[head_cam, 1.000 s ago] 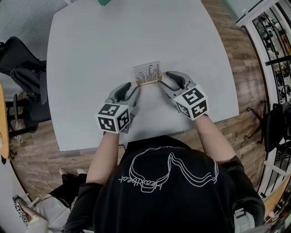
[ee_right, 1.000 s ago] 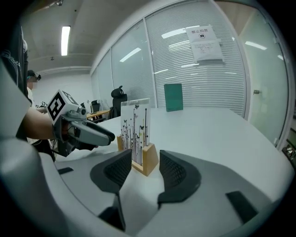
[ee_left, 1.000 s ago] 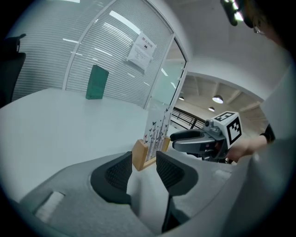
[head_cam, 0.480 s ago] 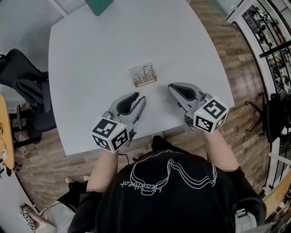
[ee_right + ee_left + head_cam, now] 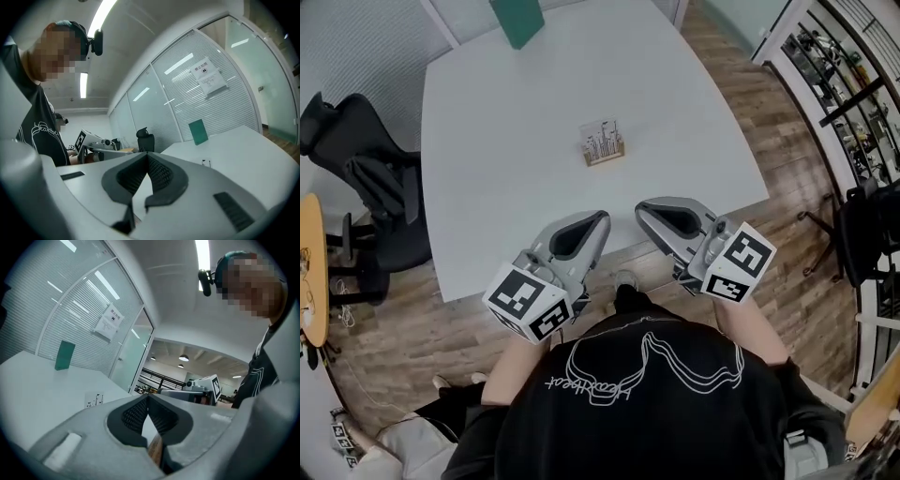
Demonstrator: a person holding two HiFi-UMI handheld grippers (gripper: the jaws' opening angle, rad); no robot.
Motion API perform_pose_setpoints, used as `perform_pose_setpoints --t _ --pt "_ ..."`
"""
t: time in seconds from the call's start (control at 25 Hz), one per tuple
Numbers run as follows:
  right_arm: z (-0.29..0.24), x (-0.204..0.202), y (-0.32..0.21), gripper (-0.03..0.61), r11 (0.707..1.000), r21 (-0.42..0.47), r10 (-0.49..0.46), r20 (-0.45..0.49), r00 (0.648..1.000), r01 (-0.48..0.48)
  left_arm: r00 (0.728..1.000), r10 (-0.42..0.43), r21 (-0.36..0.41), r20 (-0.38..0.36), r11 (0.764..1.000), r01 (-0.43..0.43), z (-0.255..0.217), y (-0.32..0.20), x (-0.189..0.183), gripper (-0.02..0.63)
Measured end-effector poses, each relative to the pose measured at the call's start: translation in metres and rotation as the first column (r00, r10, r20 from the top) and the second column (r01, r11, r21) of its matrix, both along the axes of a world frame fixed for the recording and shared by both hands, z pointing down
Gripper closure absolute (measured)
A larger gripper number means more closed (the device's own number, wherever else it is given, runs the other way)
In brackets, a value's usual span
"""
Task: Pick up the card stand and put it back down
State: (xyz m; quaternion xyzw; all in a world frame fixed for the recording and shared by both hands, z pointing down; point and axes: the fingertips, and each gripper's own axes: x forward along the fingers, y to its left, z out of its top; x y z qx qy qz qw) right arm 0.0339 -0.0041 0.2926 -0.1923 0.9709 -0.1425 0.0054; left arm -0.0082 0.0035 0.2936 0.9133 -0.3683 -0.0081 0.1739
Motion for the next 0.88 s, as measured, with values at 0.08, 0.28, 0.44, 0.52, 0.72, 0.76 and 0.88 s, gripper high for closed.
perform_pose_setpoints --t 0.08,0.28,0.44,0.52,0.72,0.76,0.88 --pt "-0.005 -0.004 0.015 0.571 1.000 0.021 0.002 -0.016 1.000 -0.002 1.000 0.003 0.021 0.007 1.000 -0.003 -0.007 0.015 0.000 0.600" --pt "-0.014 -0.017 0.037 0.571 0.999 0.052 0.014 -0.033 0.999 -0.012 1.000 0.004 0.065 0.016 0.998 -0.005 -0.020 0.038 -0.009 0.600" --pt "-0.017 -0.013 0.046 0.571 0.998 0.062 0.027 -0.033 0.999 -0.025 1.000 0.006 0.074 -0.004 0.997 -0.006 -0.023 0.047 -0.009 0.600" --pt "-0.015 -0.012 0.051 0.571 0.998 0.059 0.032 -0.038 0.999 -0.030 1.000 0.001 0.076 -0.010 0.997 0.000 -0.023 0.052 -0.011 0.600" --pt "-0.016 -0.018 0.058 0.571 0.998 0.059 0.034 -0.046 0.998 -0.032 1.000 -0.009 0.077 -0.016 0.997 0.010 -0.025 0.062 -0.019 0.600" --pt "-0.017 -0.017 0.058 0.571 0.998 0.060 0.033 -0.045 0.998 -0.030 1.000 -0.011 0.079 -0.015 0.997 0.012 -0.026 0.062 -0.018 0.600" --pt "-0.018 -0.011 0.059 0.571 0.998 0.062 0.026 -0.045 0.999 -0.023 1.000 -0.015 0.085 -0.012 0.996 0.016 -0.028 0.064 -0.010 0.600"
